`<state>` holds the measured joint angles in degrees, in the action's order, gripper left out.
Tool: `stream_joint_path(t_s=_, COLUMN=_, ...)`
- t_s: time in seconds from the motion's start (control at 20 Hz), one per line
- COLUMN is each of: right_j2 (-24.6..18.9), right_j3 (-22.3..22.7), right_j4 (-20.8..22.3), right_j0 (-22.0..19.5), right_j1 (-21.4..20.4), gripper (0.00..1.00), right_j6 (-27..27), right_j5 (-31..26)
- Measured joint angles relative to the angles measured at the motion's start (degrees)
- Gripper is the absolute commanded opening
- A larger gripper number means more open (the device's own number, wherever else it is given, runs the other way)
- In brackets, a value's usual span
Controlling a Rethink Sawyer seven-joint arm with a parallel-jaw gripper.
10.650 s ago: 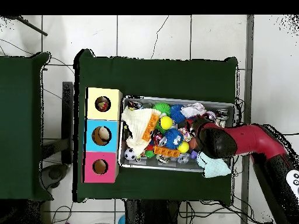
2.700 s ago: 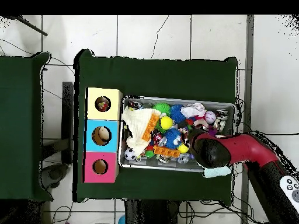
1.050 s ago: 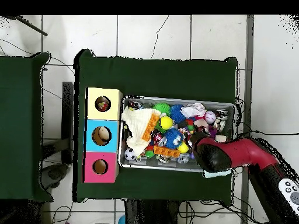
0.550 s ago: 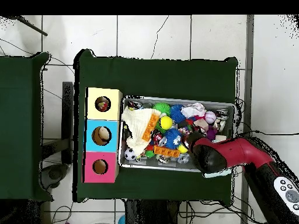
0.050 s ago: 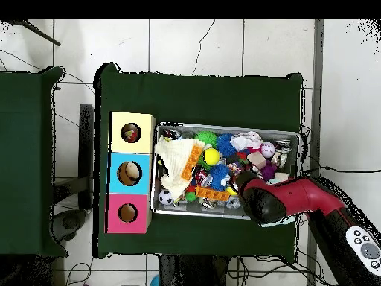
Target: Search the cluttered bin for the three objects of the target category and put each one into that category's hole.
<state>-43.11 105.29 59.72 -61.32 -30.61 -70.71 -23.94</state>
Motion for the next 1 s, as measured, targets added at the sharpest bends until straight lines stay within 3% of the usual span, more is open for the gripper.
stream_joint_path(t_s=1.0, right_j2=1.95, right_j3=0.0, right_j4=2.43, right_j0=-0.23, right_j1=0.15, gripper=1.0, right_j6=0.0, right_j5=3.25)
